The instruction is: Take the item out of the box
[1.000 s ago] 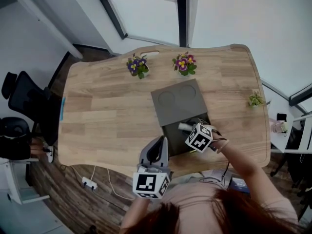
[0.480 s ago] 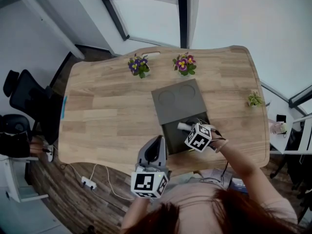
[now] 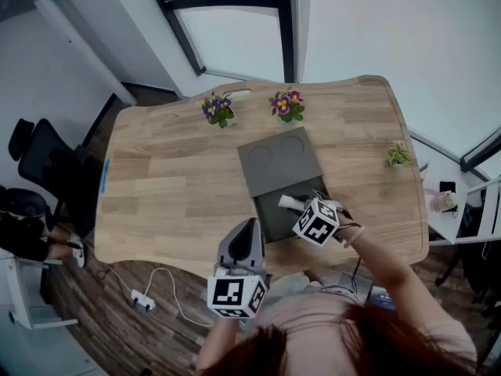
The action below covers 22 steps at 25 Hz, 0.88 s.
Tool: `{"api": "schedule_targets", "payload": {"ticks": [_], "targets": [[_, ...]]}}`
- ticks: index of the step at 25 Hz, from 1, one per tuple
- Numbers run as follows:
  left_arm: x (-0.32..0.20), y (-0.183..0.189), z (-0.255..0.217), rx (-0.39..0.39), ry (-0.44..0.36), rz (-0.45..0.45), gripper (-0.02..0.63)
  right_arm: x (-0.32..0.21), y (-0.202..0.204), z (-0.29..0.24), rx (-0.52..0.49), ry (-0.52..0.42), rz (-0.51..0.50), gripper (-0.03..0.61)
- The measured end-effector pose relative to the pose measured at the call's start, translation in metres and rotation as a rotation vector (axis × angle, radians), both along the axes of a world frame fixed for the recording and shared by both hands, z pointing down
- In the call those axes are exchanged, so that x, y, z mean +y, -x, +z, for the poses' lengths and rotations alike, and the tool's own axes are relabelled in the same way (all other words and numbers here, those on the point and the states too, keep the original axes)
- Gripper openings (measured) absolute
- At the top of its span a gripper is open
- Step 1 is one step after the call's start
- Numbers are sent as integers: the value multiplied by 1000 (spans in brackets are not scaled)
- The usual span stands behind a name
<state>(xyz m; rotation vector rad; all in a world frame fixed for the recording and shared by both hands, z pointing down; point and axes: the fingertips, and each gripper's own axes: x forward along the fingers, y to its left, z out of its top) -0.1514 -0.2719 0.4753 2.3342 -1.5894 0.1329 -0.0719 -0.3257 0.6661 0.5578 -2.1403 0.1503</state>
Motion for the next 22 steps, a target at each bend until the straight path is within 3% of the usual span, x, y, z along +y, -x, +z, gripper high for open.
{"api": "schedule_targets", "payload": {"ticks": [12,22], "targets": [[25,-12,-22,-38,-54,-3,3,20,-18,-44,-100,-66,79,130],[45,-21,-34,-42,-50,-21,3,36,-38,-85,-209,-120,151,130]]}}
